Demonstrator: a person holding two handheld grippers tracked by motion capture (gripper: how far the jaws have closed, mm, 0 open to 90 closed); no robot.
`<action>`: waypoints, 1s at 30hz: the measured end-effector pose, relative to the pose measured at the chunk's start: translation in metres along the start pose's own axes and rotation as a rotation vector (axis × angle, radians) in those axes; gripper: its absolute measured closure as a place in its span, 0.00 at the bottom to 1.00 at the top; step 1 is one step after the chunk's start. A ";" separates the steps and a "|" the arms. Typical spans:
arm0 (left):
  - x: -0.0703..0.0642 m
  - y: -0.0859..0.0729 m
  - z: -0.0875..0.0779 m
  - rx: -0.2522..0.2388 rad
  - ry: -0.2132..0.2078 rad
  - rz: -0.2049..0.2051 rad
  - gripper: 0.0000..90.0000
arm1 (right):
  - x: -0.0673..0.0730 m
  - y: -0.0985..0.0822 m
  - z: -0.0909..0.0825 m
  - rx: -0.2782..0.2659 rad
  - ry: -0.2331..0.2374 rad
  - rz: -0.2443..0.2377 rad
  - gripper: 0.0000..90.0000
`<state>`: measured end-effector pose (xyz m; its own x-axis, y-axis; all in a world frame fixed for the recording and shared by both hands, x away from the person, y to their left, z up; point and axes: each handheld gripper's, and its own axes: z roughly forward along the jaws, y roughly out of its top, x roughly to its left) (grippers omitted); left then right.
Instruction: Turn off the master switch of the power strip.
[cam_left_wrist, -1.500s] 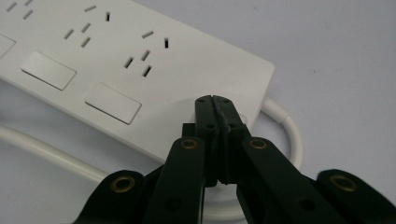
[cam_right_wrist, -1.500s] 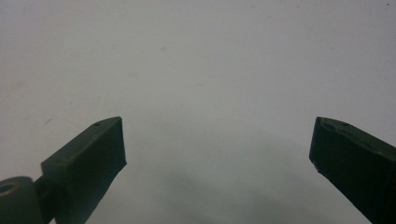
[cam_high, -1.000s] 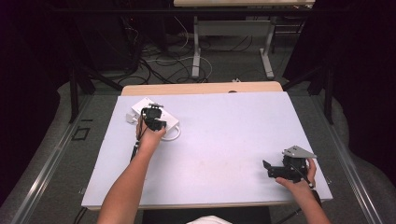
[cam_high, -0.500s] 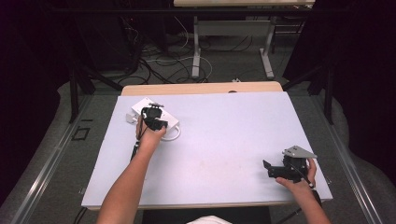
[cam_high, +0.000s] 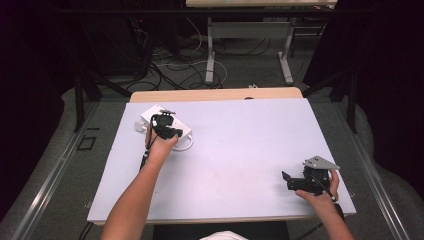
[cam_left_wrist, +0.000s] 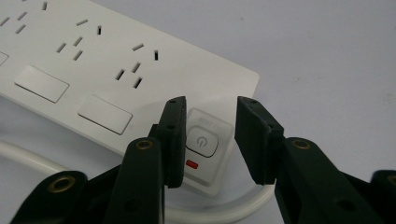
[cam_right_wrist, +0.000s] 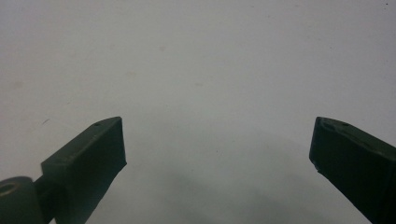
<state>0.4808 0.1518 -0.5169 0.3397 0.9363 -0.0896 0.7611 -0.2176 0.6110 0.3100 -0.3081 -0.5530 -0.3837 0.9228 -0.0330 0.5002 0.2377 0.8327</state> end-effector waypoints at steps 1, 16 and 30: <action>0.000 0.000 0.000 0.000 0.004 0.014 0.69 | 0.000 0.000 0.000 0.000 0.001 -0.003 0.03; -0.004 0.002 -0.007 -0.035 -0.005 0.033 0.41 | -0.002 0.000 -0.002 -0.008 -0.005 -0.011 0.03; -0.009 0.004 -0.023 -0.090 -0.022 0.111 0.37 | -0.002 -0.001 -0.004 -0.016 -0.011 -0.001 0.03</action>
<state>0.4677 0.1492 -0.4957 0.4316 0.9014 -0.0343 0.6660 -0.2928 0.6861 0.3074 -0.3117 -0.5515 -0.3756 0.9259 -0.0399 0.4874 0.2340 0.8413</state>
